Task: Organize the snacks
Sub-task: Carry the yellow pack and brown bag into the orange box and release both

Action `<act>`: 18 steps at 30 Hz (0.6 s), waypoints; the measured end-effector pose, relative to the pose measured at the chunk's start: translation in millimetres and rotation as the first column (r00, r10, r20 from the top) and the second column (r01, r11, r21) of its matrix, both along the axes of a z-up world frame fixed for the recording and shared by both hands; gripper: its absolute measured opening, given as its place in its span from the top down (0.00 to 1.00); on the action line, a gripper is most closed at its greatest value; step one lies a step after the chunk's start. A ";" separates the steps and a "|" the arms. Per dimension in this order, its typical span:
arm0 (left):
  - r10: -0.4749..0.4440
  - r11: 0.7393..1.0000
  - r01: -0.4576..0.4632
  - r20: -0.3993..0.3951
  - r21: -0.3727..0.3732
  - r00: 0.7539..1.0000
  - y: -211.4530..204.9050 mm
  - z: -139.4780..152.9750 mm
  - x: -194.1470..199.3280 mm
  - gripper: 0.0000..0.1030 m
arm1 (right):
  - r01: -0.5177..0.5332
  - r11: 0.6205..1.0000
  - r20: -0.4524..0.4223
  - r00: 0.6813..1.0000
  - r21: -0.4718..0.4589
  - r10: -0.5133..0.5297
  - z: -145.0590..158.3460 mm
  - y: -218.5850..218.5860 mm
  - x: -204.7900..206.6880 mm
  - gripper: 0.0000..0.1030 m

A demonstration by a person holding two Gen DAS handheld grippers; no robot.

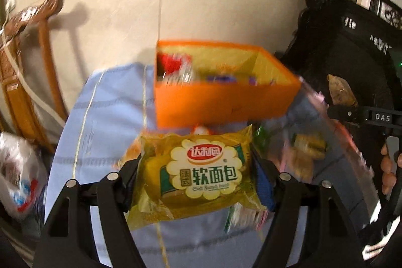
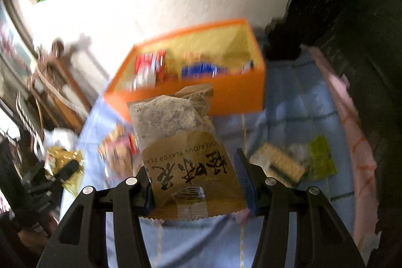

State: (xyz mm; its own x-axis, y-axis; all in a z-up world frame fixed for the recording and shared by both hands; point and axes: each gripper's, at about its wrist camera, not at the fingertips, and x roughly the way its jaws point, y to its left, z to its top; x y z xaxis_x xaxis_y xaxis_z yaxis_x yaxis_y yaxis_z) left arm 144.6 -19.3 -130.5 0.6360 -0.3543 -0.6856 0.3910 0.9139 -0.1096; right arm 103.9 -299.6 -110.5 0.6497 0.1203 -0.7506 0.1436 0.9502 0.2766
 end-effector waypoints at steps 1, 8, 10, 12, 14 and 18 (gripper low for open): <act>-0.006 1.000 0.007 0.016 -0.012 1.000 -7.1 10.5 12.7 0.32 | 0.010 1.000 0.015 1.000 0.000 -0.010 8.7 -2.8 6.2 0.48; -0.023 0.998 0.030 0.120 -0.058 0.992 -47.5 80.9 90.8 0.31 | 0.008 0.999 0.132 0.991 -0.046 -0.002 83.4 -14.3 71.4 0.48; -0.024 0.998 0.032 0.162 -0.045 0.987 -60.7 98.4 111.5 0.31 | -0.007 0.997 0.155 0.988 -0.080 0.019 98.3 -11.7 88.1 0.48; -0.016 0.999 0.024 0.179 -0.044 0.984 -69.5 107.7 130.2 0.31 | -0.020 0.994 0.170 0.985 -0.104 0.038 107.4 -10.9 105.6 0.48; 0.002 0.999 0.006 0.179 -0.042 0.984 -77.6 111.1 148.7 0.30 | -0.025 0.991 0.173 0.984 -0.129 0.048 110.2 -10.1 123.2 0.47; 0.016 0.999 -0.011 0.114 -0.040 0.993 -90.2 87.6 187.6 0.06 | -0.062 0.973 0.087 0.993 -0.223 0.083 86.6 0.2 161.8 0.25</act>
State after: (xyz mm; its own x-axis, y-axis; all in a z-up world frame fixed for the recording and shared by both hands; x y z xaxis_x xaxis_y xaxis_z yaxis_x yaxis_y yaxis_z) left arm 332.2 -109.4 -42.9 0.7143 -0.3706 -0.5936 0.3908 0.9149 -0.1009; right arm 265.7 -299.4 -23.9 0.7152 0.0089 -0.6989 0.0554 0.9961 0.0693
